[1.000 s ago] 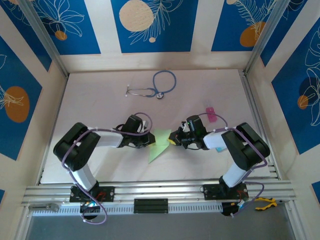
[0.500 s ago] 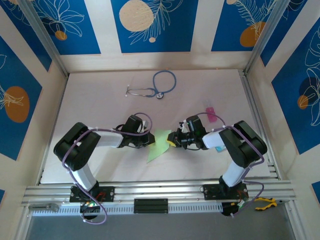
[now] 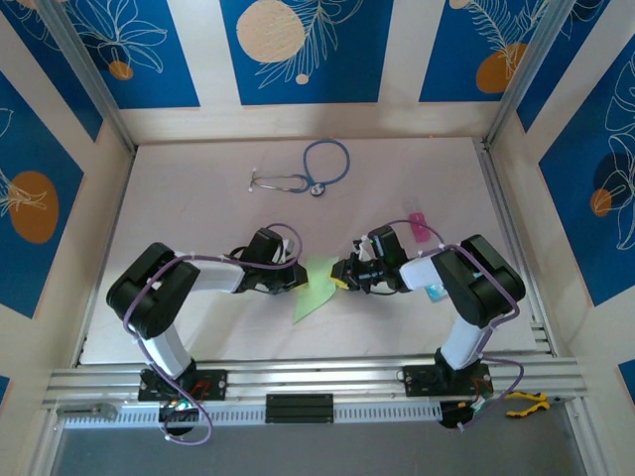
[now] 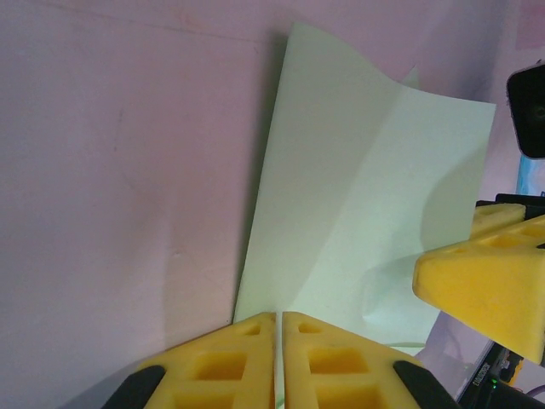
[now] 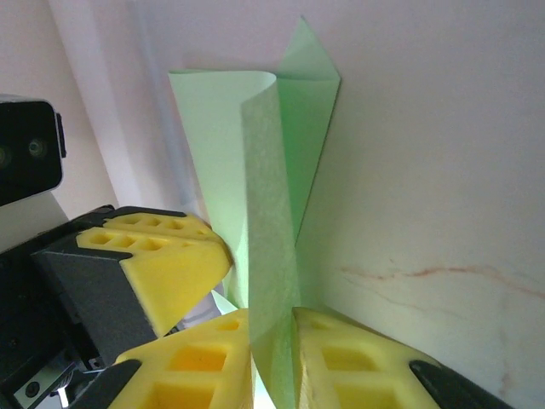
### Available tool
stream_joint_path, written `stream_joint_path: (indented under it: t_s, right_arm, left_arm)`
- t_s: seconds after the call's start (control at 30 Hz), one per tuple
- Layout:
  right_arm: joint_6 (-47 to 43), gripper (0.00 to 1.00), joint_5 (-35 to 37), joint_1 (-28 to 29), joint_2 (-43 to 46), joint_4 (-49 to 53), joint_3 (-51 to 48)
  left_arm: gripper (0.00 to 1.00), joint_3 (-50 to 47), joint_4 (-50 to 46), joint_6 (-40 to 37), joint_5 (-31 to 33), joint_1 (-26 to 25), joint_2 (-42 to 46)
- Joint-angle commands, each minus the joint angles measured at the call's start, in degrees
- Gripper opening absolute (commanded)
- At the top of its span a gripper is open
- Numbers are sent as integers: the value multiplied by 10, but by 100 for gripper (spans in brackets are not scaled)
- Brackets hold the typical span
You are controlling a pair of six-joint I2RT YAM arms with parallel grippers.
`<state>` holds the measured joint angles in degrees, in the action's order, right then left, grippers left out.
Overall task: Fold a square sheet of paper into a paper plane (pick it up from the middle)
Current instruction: Fold the wing for the fifth time at the center of the table.
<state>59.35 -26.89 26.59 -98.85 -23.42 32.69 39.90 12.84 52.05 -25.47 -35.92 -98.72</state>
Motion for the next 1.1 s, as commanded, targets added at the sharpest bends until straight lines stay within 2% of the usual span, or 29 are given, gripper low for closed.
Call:
stream_joint_path:
  t_s: [0.0, 0.6, 0.83, 0.9, 1.07]
  right_arm:
    - [-37, 19, 16, -4, 21, 61, 11]
    - [-55, 20, -2, -5, -9, 85, 44]
    - [-57, 11, -14, -7, -14, 87, 47]
    - [-49, 9, -12, -7, -11, 83, 46]
    - [4, 6, -8, -11, 17, 61, 32]
  left_arm:
    - [12, -6, -5, -1, 4, -3, -6]
    - [11, -10, 23, 16, -6, 2, -5]
    - [12, -11, 32, 16, -13, 5, 5]
    - [14, -15, 43, 17, -15, 7, 17]
    - [28, -15, 28, -13, 6, 7, 71]
